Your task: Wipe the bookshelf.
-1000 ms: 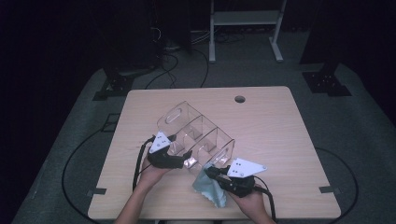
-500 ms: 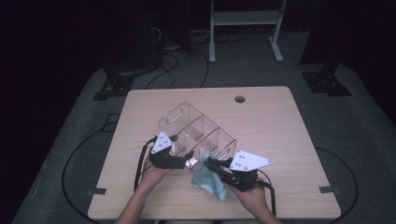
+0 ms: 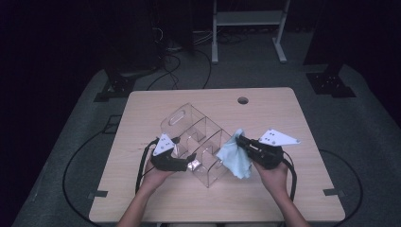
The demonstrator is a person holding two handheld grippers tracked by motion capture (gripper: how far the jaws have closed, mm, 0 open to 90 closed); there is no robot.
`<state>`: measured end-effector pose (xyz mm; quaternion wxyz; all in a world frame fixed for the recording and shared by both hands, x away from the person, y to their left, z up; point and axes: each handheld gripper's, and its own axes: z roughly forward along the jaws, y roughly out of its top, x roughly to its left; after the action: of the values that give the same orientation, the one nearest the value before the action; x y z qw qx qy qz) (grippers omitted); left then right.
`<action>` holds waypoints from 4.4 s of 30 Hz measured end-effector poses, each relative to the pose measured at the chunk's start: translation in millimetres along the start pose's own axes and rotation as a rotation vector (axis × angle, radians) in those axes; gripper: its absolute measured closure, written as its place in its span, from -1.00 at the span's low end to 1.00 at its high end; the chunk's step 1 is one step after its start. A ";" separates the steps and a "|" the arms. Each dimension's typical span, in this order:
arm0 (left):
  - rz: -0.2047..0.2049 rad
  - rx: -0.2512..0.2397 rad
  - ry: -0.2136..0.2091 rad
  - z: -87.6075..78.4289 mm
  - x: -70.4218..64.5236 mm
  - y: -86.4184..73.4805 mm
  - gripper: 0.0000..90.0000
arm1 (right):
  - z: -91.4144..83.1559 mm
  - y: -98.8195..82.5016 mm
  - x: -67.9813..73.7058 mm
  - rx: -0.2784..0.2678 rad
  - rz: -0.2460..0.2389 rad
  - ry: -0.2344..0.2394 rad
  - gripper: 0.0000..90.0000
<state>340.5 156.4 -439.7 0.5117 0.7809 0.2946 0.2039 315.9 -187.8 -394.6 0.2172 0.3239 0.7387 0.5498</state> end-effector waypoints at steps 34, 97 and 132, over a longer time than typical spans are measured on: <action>-0.004 0.000 0.010 2.1 -0.4 0.5 -0.80 | 7.8 -51.9 -8.1 0.134 0.013 -0.014 0.86; -0.042 -0.005 0.063 4.4 5.6 1.0 -0.80 | 54.0 -80.1 78.9 0.291 -0.123 0.227 0.86; -0.035 -0.002 0.069 5.7 2.1 2.0 -0.80 | 21.0 -34.3 71.3 0.090 -0.090 0.187 0.86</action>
<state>346.1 153.3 -440.0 0.5054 0.7678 0.3253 0.2219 272.3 -128.9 -431.2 0.1568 0.2471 0.7936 0.5335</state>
